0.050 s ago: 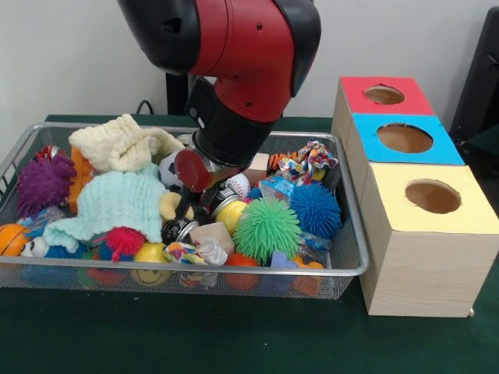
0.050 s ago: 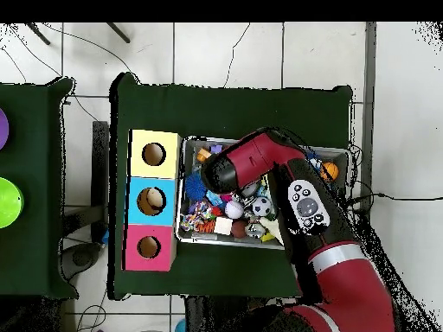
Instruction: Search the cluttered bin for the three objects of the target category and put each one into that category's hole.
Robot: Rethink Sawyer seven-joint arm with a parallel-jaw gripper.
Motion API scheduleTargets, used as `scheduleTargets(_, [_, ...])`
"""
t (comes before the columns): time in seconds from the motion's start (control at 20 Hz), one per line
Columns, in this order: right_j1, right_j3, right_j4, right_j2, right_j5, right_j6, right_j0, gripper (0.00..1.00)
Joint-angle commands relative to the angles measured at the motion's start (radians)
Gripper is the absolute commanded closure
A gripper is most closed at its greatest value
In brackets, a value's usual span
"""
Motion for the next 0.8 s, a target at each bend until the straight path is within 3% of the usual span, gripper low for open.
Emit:
scheduleTargets(0.05, [-0.013,-0.018,-0.104,-0.039,0.006,-0.348,0.006,0.0])
scheduleTargets(0.45, [-0.009,0.004,-0.095,-0.057,0.033,-0.333,-0.01,0.0])
scheduleTargets(0.65, [0.004,0.013,-0.075,-0.078,0.097,-0.347,-0.004,0.0])
scheduleTargets(0.7, [0.005,0.014,-0.074,-0.087,0.108,-0.35,0.0,1.0])
scheduleTargets(0.8, [0.006,0.014,-0.074,-0.092,0.119,-0.357,0.002,1.0])
